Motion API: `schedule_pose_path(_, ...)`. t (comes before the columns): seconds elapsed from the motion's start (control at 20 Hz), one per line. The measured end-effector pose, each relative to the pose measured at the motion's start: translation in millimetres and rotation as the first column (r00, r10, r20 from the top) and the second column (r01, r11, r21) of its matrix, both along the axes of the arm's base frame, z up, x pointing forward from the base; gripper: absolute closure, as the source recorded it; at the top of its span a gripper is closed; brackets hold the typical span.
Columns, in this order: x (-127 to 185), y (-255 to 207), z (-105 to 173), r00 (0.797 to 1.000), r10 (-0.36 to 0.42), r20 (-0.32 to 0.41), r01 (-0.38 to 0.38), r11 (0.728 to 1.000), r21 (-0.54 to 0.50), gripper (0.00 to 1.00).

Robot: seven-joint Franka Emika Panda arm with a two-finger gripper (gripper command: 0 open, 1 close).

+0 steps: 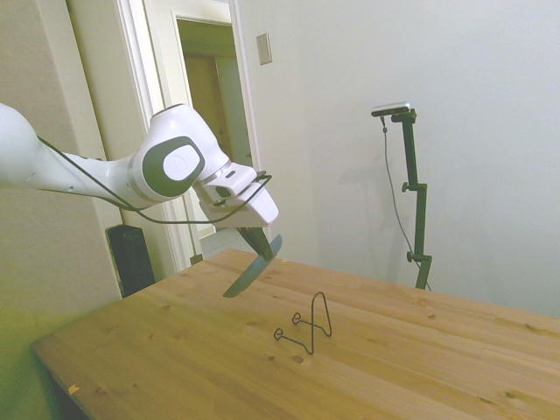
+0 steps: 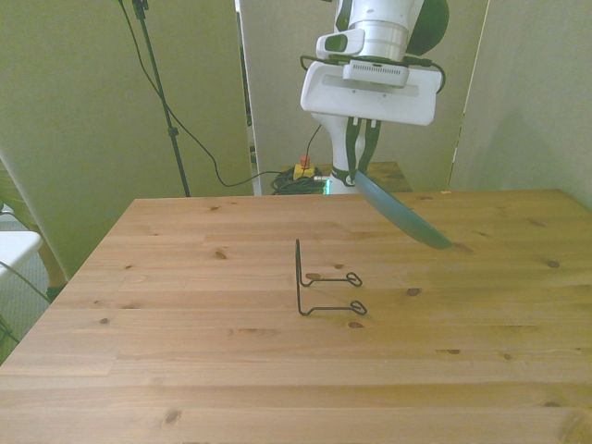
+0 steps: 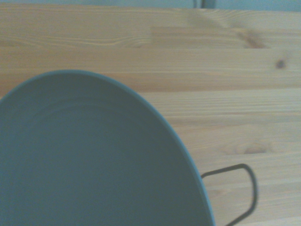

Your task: Load the plate

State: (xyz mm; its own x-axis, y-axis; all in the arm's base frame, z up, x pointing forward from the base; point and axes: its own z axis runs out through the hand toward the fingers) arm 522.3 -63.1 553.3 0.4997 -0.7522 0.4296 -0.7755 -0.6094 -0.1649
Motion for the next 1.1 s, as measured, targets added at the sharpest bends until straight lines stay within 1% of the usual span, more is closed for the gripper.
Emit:
schedule_pose_path(0.25,-2,-18,-1,0.995,-0.095,0.025,0.098,0.989,-0.112,1.0)
schedule_pose_path(0.4,-2,-28,-6,0.988,-0.15,0.039,0.154,0.974,-0.166,1.0)
schedule_pose_path(0.55,-1,-36,-12,0.979,-0.201,0.036,0.204,0.955,-0.214,1.0)
schedule_pose_path(0.9,1,-44,-1,0.966,-0.256,0.037,0.256,0.924,-0.285,1.0)
schedule_pose_path(1.1,10,-49,-8,0.961,-0.275,0.026,0.268,0.904,-0.332,1.0)
